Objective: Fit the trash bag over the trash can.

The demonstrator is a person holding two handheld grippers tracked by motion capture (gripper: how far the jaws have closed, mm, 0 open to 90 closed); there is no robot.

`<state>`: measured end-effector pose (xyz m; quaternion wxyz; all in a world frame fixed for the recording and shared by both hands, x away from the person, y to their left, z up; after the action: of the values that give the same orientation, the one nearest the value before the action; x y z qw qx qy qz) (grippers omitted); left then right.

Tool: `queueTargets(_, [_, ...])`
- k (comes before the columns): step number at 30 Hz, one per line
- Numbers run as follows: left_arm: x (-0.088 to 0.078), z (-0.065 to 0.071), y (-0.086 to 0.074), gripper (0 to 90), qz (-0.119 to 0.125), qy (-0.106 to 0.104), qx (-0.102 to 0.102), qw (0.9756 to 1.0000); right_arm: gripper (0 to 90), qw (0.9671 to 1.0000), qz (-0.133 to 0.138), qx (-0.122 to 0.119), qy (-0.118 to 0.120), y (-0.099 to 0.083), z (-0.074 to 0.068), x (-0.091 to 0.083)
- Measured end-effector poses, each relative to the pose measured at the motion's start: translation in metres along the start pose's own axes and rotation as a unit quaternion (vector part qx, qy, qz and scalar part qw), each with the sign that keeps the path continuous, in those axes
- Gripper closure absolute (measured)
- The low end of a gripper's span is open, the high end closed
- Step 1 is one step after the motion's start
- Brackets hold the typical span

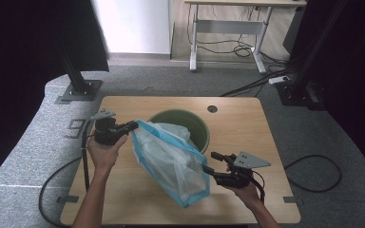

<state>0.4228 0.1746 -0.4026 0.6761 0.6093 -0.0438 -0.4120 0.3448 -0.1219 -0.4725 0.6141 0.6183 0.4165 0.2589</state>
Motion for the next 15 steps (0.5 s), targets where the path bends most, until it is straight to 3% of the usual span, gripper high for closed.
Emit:
queueTargets(1, [0.0, 0.0, 0.0, 89.9, 0.0, 0.0, 0.0, 1.0, 43.8, 1.0, 0.0, -0.002, 0.009, 0.0, -0.002, 0.003])
queueTargets(2, [0.0, -0.001, 0.0, 89.9, 0.0, -0.001, -0.001, 1.0, 55.9, 0.9998, -0.004, -0.011, 0.015, 0.001, -0.005, 0.007])
queueTargets(4, [0.0, -0.001, 0.0, 89.9, 0.001, -0.001, -0.002, 1.0, 70.6, 0.9995, -0.005, -0.023, 0.021, 0.001, -0.007, 0.009])
queueTargets(5, [0.0, -0.001, 0.0, 89.9, 0.001, -0.001, -0.002, 1.0, 70.6, 0.9995, -0.005, -0.023, 0.021, 0.001, -0.007, 0.009])
queueTargets(7, [-0.001, -0.001, 0.001, 89.9, 0.002, -0.002, -0.003, 1.0, 85.7, 0.9991, -0.006, -0.036, 0.021, 0.005, -0.008, 0.007])
queueTargets(12, [-0.002, 0.0, 0.002, 89.9, 0.004, -0.01, -0.006, 0.9999, 88.8, 0.9985, -0.004, -0.046, 0.031, 0.01, -0.008, 0.002])
queueTargets(14, [-0.002, 0.0, 0.002, 89.9, 0.004, -0.009, -0.006, 0.9999, 88.9, 0.9986, -0.005, -0.048, 0.021, 0.013, -0.005, 0.0])
queueTargets(15, [-0.003, -0.001, 0.003, 89.9, 0.005, -0.009, -0.006, 0.9999, 88.9, 0.999, -0.003, -0.045, 0.004, 0.015, 0.0, -0.004])
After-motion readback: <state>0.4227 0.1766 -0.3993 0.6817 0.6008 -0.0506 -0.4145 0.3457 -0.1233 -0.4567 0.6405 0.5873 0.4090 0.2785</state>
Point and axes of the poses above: each handheld gripper's, and its own axes: x roughly forward along the jaws, y roughly out of its top, z roughly to its right, the point moved 8 cm from there along x, roughly forward along the jaws, and after that the axes turned 1 degree about x, right-handed, at the moved point
